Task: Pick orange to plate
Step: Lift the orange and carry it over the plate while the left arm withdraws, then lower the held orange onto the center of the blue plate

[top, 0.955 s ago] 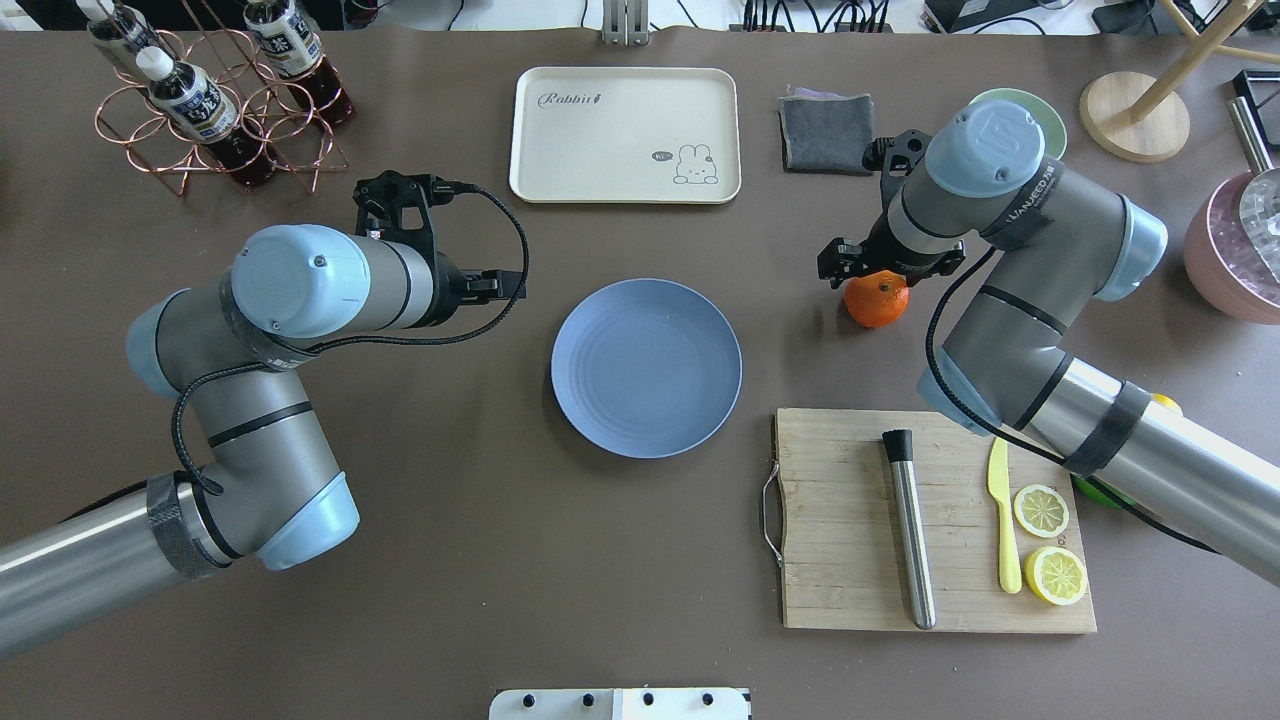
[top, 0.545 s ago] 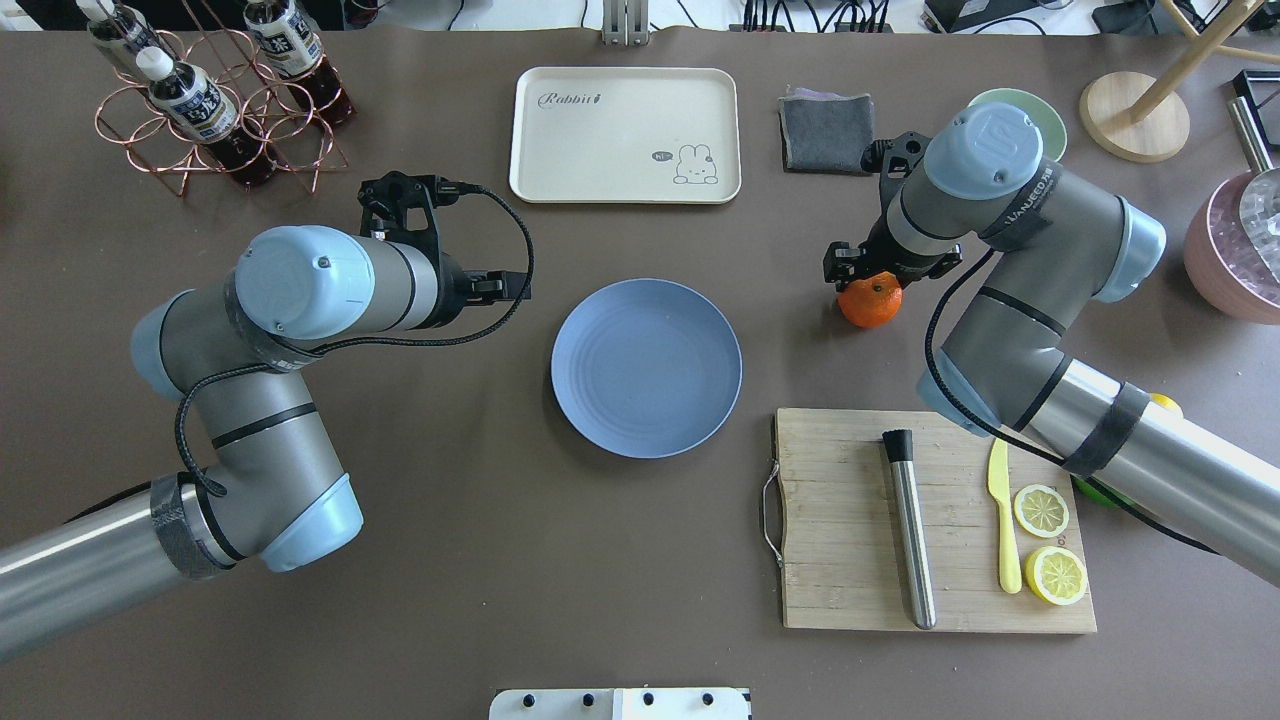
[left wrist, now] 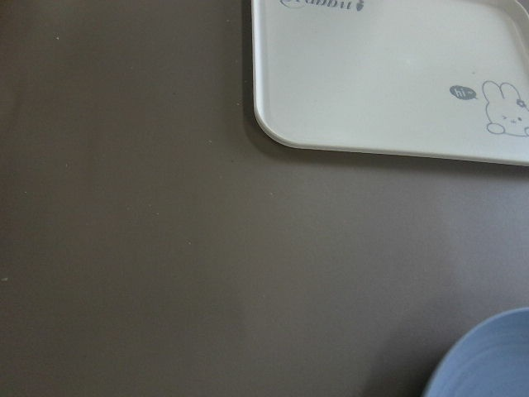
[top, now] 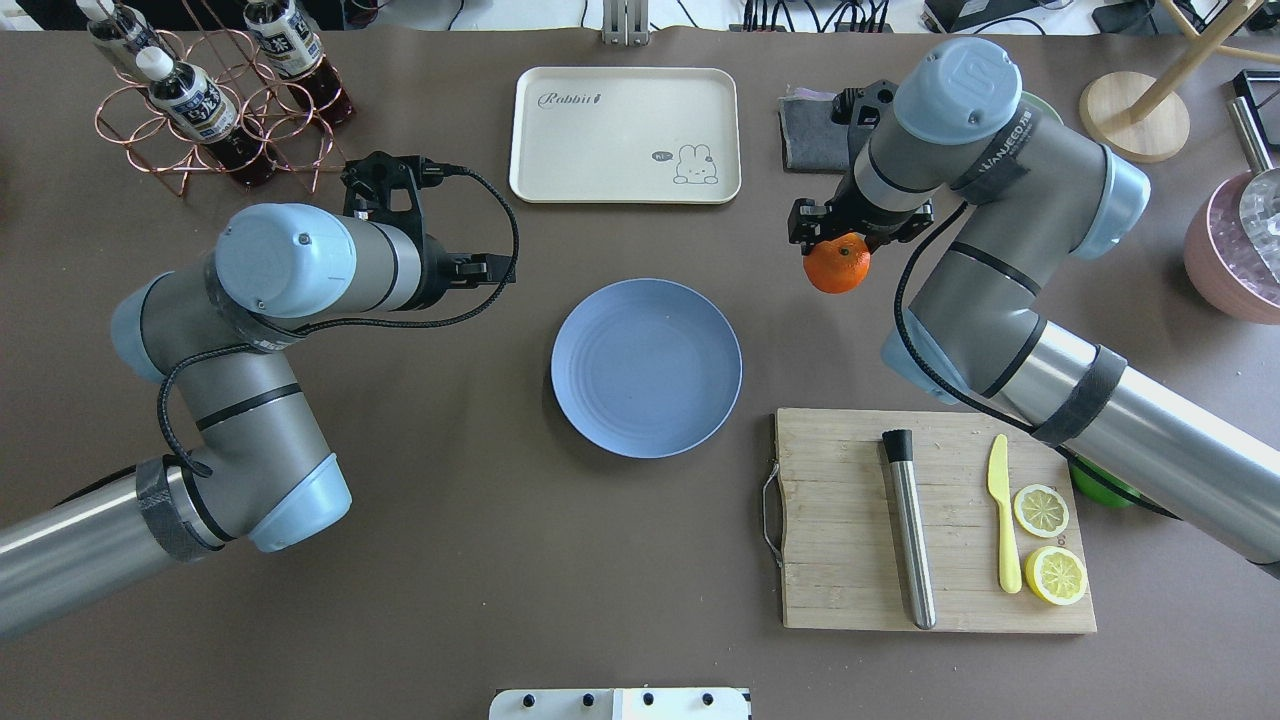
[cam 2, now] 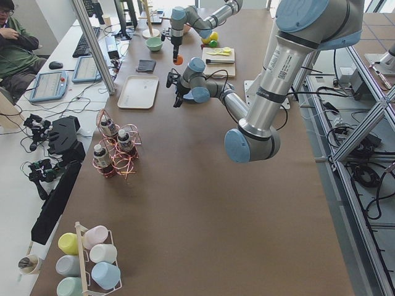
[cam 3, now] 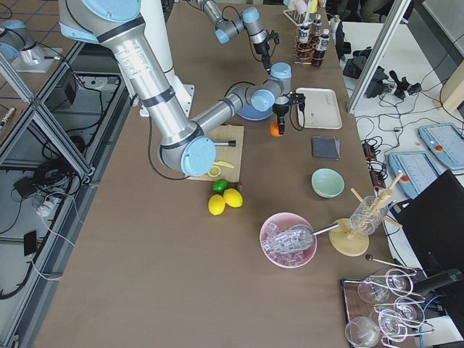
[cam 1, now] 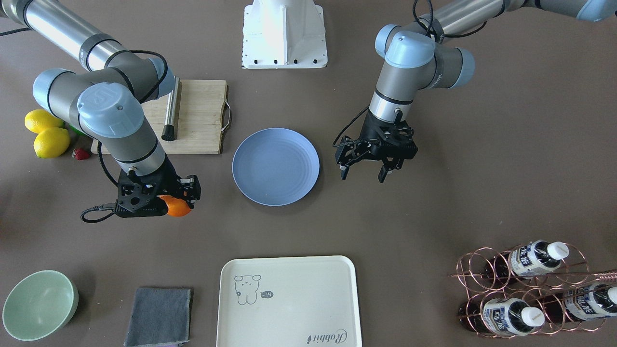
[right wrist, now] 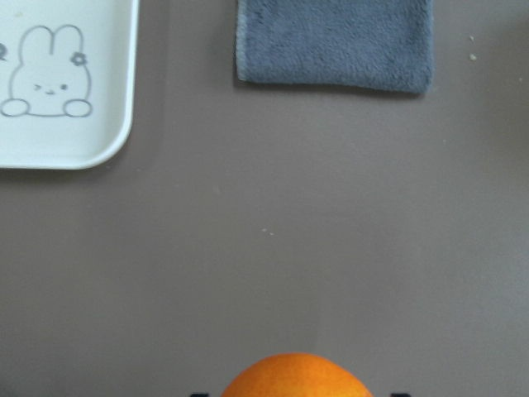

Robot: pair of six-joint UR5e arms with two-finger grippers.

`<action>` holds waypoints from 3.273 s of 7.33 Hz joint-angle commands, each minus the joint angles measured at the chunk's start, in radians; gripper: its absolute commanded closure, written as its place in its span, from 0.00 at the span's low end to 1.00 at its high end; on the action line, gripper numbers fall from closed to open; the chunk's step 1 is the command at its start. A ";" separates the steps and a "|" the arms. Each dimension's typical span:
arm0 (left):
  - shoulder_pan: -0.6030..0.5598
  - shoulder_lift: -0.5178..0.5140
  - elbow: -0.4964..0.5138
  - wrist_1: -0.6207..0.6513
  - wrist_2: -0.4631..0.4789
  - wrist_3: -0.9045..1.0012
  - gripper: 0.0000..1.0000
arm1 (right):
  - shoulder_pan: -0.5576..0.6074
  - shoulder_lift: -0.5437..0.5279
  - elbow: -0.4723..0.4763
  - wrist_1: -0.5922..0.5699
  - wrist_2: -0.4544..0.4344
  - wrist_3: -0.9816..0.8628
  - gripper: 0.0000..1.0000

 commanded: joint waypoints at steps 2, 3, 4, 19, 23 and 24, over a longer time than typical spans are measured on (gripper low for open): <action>-0.114 0.043 0.000 0.017 -0.068 0.177 0.02 | -0.138 0.077 0.030 -0.041 -0.100 0.138 1.00; -0.153 0.058 0.003 0.017 -0.091 0.211 0.02 | -0.193 0.101 0.023 -0.040 -0.149 0.182 1.00; -0.183 0.069 0.002 0.017 -0.114 0.242 0.02 | -0.242 0.115 0.021 -0.038 -0.192 0.207 1.00; -0.228 0.107 0.031 0.000 -0.141 0.313 0.02 | -0.325 0.180 -0.083 0.036 -0.288 0.244 1.00; -0.230 0.106 0.031 0.000 -0.142 0.313 0.02 | -0.325 0.197 -0.102 0.042 -0.313 0.262 0.00; -0.231 0.104 0.030 0.002 -0.142 0.313 0.02 | -0.306 0.207 -0.102 0.037 -0.308 0.265 0.00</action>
